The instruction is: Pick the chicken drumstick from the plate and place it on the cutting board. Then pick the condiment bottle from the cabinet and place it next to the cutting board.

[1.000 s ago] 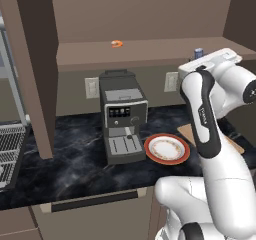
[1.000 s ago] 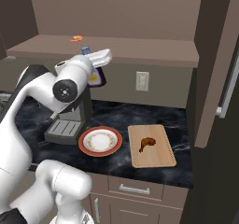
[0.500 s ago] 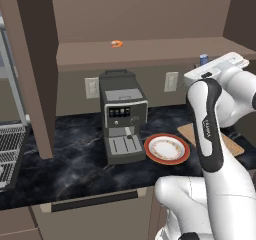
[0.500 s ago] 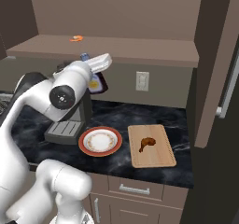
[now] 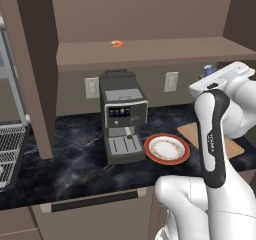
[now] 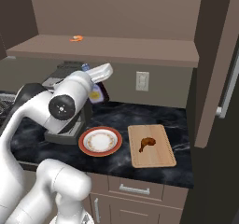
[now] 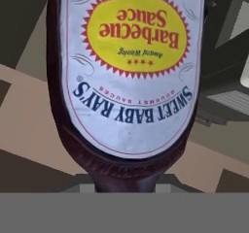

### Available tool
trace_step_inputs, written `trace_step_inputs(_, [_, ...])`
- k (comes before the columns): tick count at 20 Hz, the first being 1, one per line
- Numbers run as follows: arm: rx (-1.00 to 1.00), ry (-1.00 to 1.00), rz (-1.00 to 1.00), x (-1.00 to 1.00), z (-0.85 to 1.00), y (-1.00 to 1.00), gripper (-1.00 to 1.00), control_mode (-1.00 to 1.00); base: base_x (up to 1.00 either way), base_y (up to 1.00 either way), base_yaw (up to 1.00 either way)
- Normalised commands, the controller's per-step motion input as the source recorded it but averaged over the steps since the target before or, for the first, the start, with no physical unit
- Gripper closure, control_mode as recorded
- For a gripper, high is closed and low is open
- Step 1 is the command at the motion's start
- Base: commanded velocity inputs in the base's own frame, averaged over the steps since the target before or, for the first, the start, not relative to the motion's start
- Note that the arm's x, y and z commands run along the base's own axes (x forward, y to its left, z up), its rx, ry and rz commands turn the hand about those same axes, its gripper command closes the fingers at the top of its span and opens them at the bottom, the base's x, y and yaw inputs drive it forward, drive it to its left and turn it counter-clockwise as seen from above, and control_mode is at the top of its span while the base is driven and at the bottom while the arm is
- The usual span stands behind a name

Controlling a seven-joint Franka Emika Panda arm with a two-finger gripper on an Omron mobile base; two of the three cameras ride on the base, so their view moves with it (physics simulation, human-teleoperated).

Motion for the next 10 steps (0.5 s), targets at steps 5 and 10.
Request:
trace_step_inputs(5, [0.08,0.03,0.00,-0.15,-0.16,0.00,1.00,-1.00,0.00,0.00,0.00])
trace_step_inputs(10, [0.17,0.00,0.00,-0.07,-0.21,0.00,1.00,-1.00,0.00,0.00,0.00])
